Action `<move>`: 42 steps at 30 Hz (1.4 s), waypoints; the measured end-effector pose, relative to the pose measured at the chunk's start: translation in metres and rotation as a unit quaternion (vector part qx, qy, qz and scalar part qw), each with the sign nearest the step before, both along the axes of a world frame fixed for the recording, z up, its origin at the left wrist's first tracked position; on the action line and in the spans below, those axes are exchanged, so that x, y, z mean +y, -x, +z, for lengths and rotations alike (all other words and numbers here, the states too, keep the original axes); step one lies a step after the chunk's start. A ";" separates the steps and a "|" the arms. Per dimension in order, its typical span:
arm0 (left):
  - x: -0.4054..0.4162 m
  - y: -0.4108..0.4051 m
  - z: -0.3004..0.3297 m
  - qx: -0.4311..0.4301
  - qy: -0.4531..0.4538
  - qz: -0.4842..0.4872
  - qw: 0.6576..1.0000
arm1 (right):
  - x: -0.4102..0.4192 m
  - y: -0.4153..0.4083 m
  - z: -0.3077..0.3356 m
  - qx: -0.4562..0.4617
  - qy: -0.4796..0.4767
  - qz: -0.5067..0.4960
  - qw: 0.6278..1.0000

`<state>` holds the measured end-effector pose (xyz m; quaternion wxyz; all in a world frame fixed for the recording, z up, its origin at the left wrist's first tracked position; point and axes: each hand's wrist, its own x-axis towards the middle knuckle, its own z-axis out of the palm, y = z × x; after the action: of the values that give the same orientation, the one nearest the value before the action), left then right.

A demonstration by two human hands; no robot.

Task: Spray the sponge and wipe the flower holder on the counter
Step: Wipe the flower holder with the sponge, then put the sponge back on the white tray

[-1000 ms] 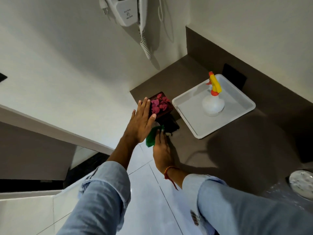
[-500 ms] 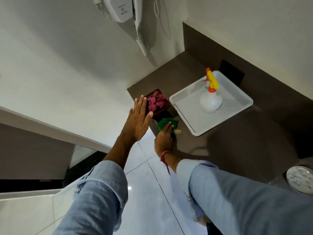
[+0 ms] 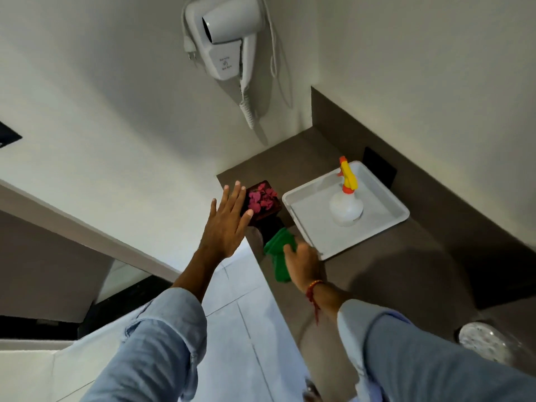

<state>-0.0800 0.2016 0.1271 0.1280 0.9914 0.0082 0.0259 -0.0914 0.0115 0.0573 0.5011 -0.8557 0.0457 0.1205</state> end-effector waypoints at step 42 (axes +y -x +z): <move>-0.210 -0.030 -0.078 0.098 0.118 0.246 0.957 | -0.127 -0.109 -0.019 0.026 0.189 0.266 0.945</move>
<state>-0.0498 -0.0084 0.0487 0.2319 0.9344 0.2672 -0.0423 0.0178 -0.1151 0.0381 0.2787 -0.9121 -0.1487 0.2614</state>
